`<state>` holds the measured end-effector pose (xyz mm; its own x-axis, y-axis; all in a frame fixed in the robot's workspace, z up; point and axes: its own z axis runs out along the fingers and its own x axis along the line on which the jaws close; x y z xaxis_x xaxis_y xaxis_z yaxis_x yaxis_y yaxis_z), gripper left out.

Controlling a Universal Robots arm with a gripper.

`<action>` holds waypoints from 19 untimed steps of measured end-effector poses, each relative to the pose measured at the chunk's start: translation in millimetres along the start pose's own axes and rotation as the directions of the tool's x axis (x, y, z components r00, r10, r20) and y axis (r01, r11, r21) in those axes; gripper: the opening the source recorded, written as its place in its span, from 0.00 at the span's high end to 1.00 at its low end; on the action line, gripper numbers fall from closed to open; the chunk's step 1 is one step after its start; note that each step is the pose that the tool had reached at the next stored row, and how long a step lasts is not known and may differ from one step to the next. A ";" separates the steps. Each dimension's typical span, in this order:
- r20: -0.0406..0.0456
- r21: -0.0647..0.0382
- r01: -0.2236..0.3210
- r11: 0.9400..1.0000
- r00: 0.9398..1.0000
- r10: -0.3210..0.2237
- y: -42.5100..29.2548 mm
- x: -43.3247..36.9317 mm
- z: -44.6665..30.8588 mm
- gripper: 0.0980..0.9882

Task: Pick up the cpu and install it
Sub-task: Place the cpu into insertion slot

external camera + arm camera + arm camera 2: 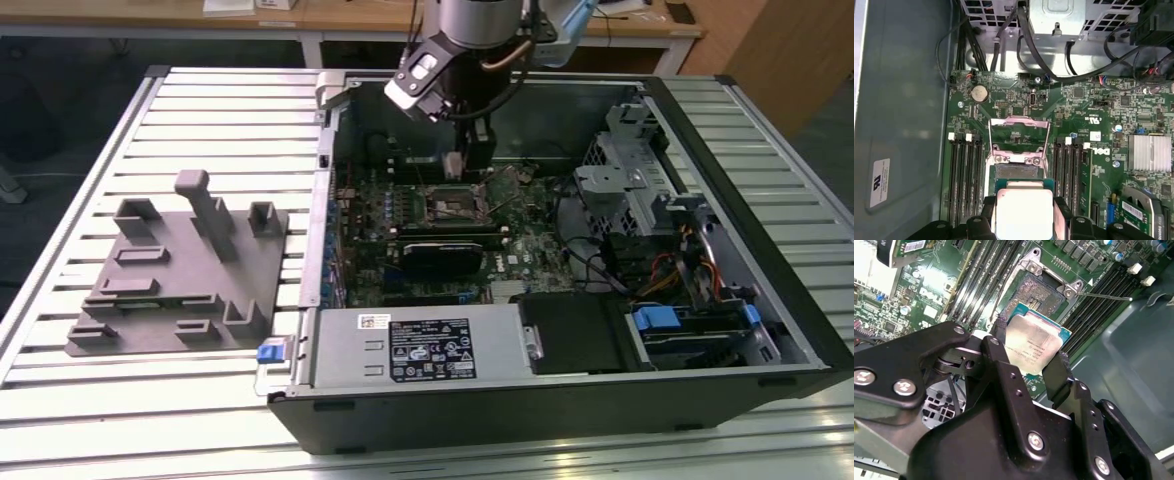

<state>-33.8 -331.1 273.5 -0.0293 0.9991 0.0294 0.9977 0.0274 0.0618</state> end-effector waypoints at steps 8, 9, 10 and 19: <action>0.000 0.000 -0.001 1.000 1.000 0.001 -1.3 2.2 11.4 0.50; 0.000 0.000 -0.001 1.000 1.000 0.001 -1.6 2.2 12.8 0.50; 0.000 0.000 -0.001 1.000 1.000 0.001 -1.8 2.2 14.1 0.50; 0.000 0.000 -0.003 1.000 1.000 0.003 -3.5 2.0 25.3 0.50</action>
<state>-35.9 -328.5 248.1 -0.0263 0.9992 0.0294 0.9978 0.0244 0.0618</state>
